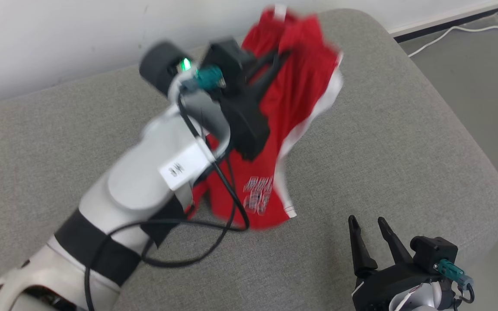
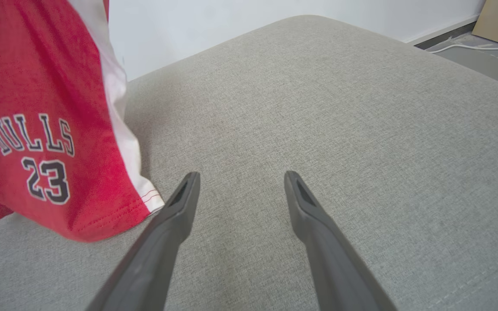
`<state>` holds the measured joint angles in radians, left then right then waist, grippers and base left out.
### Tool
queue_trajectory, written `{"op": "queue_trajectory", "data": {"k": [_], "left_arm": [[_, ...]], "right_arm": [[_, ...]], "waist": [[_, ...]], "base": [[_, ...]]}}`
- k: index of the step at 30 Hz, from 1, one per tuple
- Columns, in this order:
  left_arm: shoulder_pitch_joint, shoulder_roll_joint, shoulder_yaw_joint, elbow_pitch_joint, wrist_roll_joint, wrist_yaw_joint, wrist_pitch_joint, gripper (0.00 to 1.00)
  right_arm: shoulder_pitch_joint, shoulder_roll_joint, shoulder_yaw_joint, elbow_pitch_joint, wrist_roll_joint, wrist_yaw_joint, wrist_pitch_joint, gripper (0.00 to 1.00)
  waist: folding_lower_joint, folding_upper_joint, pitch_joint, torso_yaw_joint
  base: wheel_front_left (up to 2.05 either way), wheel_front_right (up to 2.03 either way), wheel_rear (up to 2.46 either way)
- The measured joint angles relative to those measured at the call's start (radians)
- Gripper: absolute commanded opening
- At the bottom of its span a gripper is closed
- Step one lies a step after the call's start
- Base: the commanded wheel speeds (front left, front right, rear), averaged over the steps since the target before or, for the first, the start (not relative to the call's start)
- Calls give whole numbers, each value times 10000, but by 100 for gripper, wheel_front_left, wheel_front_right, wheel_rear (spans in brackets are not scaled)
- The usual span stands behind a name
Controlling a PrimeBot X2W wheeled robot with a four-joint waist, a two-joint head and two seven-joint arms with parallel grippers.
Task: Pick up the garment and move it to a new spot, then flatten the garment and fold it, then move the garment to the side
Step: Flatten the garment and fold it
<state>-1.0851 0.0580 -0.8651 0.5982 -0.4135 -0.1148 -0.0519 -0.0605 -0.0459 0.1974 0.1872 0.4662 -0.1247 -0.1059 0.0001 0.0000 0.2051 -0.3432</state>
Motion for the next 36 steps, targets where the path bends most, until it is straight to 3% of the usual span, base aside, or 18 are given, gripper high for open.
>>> {"op": "queue_trajectory", "data": {"k": [6,12,19,26,28,29,32,33,34,36], "left_arm": [[-567,-217,1193,-640,-1085,0,-1315,0],[65,-123,1540,-69,-1409,46,-1546,0],[2562,1064,1664,1799,-1783,621,-1315,0],[3245,1338,2336,2539,-2305,1244,-1344,0],[3295,1327,2500,2587,-2447,1298,-1392,12],[3393,1325,2579,2589,-2514,1323,-1429,12],[3904,1237,2709,2686,-2788,1323,-1438,43],[4103,1191,2723,2744,-2918,1323,-1438,76],[4283,1141,2746,2811,-2963,1323,-1440,100],[4599,1026,2811,2874,-3110,1323,-1505,100]], "right_arm": [[-1,0,-157,54,0,-2,-90,100],[131,-2,-403,50,-15,-2,-100,100],[131,0,-443,-15,-205,-2,-77,100],[131,-6,-558,-109,-545,-2,65,100],[133,-4,-562,-127,-619,0,107,100],[133,-4,-552,-142,-635,-2,140,100],[142,-8,-569,-165,-665,-2,217,100],[144,-6,-568,-174,-685,-2,268,100],[148,-2,-566,-180,-706,-2,270,100],[149,-8,-554,-184,-736,-2,320,100]], "waist": [[-1,0,-165,164],[-2,0,-249,539],[-1,0,-275,1144],[-1,0,-305,1676],[-1,0,-330,1848],[-2,0,-346,1929],[-1,0,-415,2164],[-1,0,-444,2238],[-2,0,-475,2305],[-1,0,-550,2424]], "base": [[0,0,0],[0,0,0],[0,0,0],[0,0,0],[0,0,0],[0,0,0],[0,0,0],[0,0,0],[0,0,0],[0,0,0]]}}
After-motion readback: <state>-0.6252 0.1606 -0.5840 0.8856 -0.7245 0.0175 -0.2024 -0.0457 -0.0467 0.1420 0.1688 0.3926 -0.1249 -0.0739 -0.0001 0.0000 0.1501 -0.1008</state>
